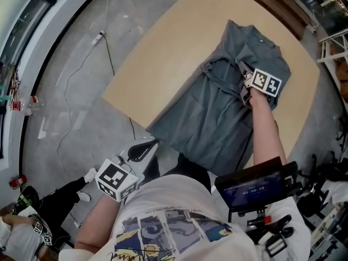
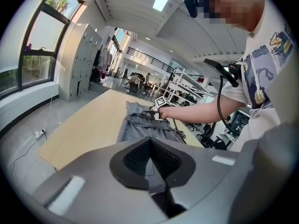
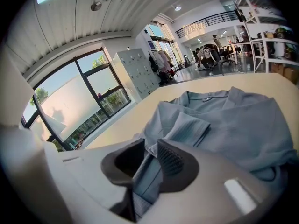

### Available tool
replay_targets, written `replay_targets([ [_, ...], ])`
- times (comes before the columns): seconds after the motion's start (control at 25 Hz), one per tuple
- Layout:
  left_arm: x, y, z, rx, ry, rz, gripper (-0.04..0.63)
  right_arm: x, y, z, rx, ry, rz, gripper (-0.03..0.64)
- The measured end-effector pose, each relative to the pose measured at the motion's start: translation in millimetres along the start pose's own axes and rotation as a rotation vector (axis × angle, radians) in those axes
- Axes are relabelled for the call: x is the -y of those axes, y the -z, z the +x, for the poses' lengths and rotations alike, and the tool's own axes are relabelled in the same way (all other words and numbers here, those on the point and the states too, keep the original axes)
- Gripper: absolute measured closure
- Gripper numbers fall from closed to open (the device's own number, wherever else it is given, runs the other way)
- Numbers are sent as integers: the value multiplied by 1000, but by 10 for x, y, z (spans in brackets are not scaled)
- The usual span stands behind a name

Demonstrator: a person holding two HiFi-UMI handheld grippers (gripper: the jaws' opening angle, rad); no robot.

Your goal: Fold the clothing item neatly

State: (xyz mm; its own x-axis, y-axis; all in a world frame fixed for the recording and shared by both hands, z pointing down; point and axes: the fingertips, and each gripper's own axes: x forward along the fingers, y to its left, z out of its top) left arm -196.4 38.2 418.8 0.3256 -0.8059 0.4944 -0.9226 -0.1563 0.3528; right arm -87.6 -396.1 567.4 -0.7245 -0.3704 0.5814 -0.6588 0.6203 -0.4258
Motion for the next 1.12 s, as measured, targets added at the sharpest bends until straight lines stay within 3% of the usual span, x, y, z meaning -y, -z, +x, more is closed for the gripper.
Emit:
replay_targets([
  [0.28,-11,-148,56,25,84,57,589,-119,101,-449,26,39,-27,543],
  [0.56,92,-235,76,20,210,139,589,-506,551,-1083,24,64,-66,543],
  [0.84,192,-154,44,-4,356,234,589,-953,1247,-1860,51,120,-48,543],
  [1.12,223,93,42,-56,457,275,589,-1350,2095,-2466,51,189,1,543],
])
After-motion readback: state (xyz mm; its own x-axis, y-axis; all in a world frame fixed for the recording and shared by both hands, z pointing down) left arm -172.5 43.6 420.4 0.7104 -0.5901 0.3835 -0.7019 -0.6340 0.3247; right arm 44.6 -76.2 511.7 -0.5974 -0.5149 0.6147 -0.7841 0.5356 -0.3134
